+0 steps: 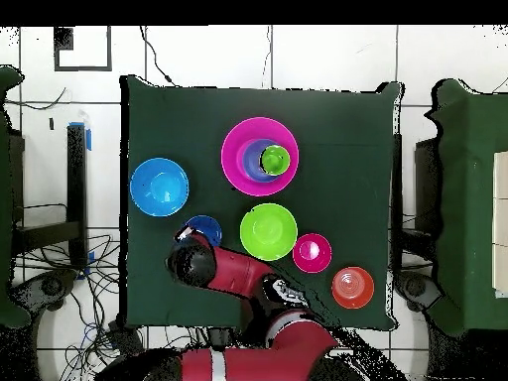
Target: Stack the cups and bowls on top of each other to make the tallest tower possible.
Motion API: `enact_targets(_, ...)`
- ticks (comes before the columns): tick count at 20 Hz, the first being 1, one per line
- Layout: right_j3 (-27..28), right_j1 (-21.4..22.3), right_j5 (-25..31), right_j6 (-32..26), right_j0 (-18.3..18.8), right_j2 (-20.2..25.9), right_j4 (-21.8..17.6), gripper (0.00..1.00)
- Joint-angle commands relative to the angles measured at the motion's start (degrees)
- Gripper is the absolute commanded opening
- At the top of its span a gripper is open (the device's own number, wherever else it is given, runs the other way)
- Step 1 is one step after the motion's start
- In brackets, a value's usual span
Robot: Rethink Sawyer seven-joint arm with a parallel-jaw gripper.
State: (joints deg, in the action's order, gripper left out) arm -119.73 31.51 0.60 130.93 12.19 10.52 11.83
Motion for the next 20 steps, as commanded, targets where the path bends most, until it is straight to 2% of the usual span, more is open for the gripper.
enact_targets(1,-2.53,-1.28,-3.60,14.37,-1.82,6.82,3.43,1.00)
enact_targets(15,-0.57,-2.32,-4.00,16.71,-2.72,8.70,3.45,1.00)
enact_targets(20,1.88,-4.03,-3.88,14.63,-2.70,6.52,2.34,1.00)
